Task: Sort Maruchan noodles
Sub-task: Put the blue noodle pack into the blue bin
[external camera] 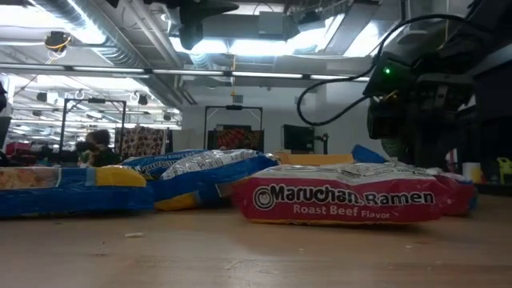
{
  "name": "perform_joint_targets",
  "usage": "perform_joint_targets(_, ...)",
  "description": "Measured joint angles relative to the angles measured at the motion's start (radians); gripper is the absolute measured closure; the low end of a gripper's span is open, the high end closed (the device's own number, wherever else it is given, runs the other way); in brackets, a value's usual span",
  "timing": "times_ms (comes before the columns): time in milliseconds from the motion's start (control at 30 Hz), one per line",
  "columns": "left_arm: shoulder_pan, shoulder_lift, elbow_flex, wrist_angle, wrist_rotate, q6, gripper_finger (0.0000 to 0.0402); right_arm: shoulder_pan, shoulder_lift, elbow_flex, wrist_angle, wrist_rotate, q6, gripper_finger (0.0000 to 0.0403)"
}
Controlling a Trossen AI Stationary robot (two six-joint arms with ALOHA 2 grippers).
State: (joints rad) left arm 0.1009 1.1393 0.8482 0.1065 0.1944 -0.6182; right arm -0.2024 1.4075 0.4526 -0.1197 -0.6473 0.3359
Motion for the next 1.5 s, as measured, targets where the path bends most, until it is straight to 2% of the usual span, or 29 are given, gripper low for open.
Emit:
perform_joint_targets(200, 0.0, 0.0, 0.0, 0.007, 0.007, 0.0, 0.0278, 0.0, -0.022, 0.095, -0.113, 0.028, 0.001, 0.0317)
perform_joint_targets(467, 0.0, 0.0, 0.0, 0.013, 0.067, 0.0, 0.0278, 0.0, -0.116, 0.251, -0.404, -0.018, 0.002, 0.0317)
perform_joint_targets(633, 0.0, 0.0, 0.0, 0.013, 0.104, 0.0, 0.0278, 0.057, -0.226, 0.347, -0.594, -0.061, 0.114, 0.0316)
perform_joint_targets(733, 0.0, 0.0, 0.0, 0.014, 0.115, 0.006, 0.0278, 0.17, -0.313, 0.382, -0.656, -0.033, 0.222, 0.0316)
perform_joint_targets(833, 0.0, -0.001, 0.0, 0.015, 0.116, 0.019, 0.0278, 0.312, -0.404, 0.389, -0.668, 0.049, 0.42, 0.0316)
perform_joint_targets(967, 0.0, -0.001, 0.0, 0.017, 0.116, 0.023, 0.0278, 0.576, -0.489, 0.389, -0.66, 0.241, 0.728, 0.0316)
perform_joint_targets(1100, 0.0, -0.001, 0.0, 0.017, 0.115, 0.025, 0.0278, 0.84, -0.487, 0.389, -0.645, 0.431, 0.965, 0.0316)
perform_joint_targets(1200, 0.0, -0.001, 0.0, 0.017, 0.111, 0.025, 0.0278, 0.997, -0.443, 0.389, -0.64, 0.529, 1.08, 0.0316)
perform_joint_targets(1367, 0.0, -0.001, 0.0, 0.017, 0.111, 0.025, 0.0278, 1.151, -0.33, 0.389, -0.624, 0.54, 1.194, 0.0316)
perform_joint_targets(1500, 0.0, -0.001, 0.0, 0.017, 0.1, 0.025, 0.0278, 1.202, -0.236, 0.389, -0.557, 0.501, 1.195, 0.0315)
